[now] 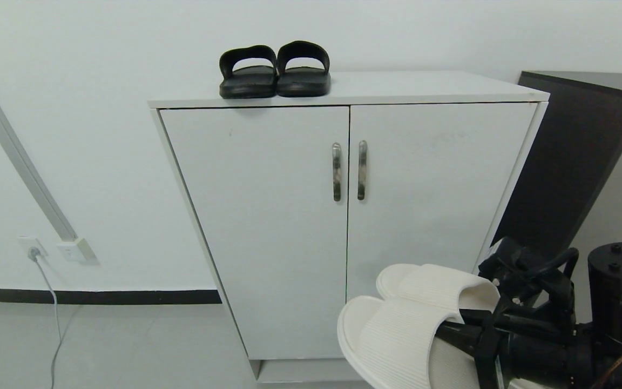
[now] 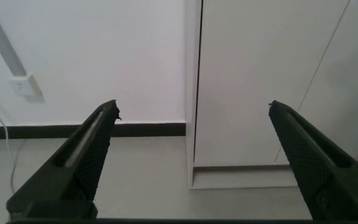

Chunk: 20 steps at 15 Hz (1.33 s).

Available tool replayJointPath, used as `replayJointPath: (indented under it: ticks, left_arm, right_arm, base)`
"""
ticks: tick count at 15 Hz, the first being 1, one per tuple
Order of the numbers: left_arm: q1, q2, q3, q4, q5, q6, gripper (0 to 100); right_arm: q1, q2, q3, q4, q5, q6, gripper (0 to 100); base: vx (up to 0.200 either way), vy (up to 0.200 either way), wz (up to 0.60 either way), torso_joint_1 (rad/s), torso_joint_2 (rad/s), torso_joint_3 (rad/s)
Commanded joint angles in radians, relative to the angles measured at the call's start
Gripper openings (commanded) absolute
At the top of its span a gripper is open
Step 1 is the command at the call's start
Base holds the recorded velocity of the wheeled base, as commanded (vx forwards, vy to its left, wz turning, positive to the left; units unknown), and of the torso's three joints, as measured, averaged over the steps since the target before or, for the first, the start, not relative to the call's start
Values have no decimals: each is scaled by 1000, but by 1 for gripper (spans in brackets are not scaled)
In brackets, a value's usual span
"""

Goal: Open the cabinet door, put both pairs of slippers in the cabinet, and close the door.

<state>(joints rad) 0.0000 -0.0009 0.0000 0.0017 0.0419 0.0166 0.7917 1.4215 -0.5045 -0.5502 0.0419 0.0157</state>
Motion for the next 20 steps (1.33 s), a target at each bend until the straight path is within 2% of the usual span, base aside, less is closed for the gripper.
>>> replayJointPath:
  ticks: [1,3,4,5,6,7,8,9,11,12,13,15,17,18,20]
  left_arm:
    - [0,5,-5,-2,3,8,100]
    - [0,68,-6,-3,-5,75,100]
    - [-6,96,-32,-5,-14,83,100]
    - [-6,162,-110,-3,-53,79,100]
    - [-6,245,-160,-5,-102,68,100]
    - [-6,338,-186,-12,-171,72,100]
    - [-6,433,-210,-37,-267,89,100]
    - [-6,516,-242,-74,-350,91,100]
    - [-14,659,-305,-150,-481,88,100]
    - [-40,719,-341,-187,-533,80,100]
    - [-77,776,-379,-213,-553,54,100]
    - [-181,889,-474,-224,-554,-4,100]
    - [-242,978,-557,-236,-553,-41,100]
    - [-302,1047,-627,-250,-548,-73,100]
    - [-377,1133,-713,-290,-547,-129,100]
  right_arm:
    - [0,-1,0,0,0,0,0]
    - [0,-1,1,1,0,0,0]
    - [0,1,1,0,1,0,0]
    - [1,-1,1,0,1,0,0]
    - [0,1,1,0,1,0,0]
    - [0,1,0,0,1,0,0]
    - [0,1,1,0,1,0,0]
    - [0,1,1,0,1,0,0]
    - [1,-1,1,0,1,0,0]
    - [0,-1,1,0,1,0,0]
    - [0,1,1,0,1,0,0]
    - [0,1,1,0,1,0,0]
    - [0,-1,1,0,1,0,0]
    - [0,-1,1,0,1,0,0]
    - [0,-1,4,0,0,0,0]
  base:
    - [0,0,0,0,0,0]
    - [0,0,0,0,0,0]
    - [0,0,0,0,0,0]
    - [0,0,0,0,0,0]
    - [0,0,0,0,0,0]
    - [0,0,0,0,0,0]
    - [0,0,0,0,0,0]
    - [0,0,0,0,0,0]
    - [0,0,0,0,0,0]
    - [0,0,0,0,0,0]
    - [0,0,0,0,0,0]
    - [0,0,0,0,0,0]
    - [0,0,0,0,0,0]
    - [0,0,0,0,0,0]
    - [0,0,0,0,0,0]
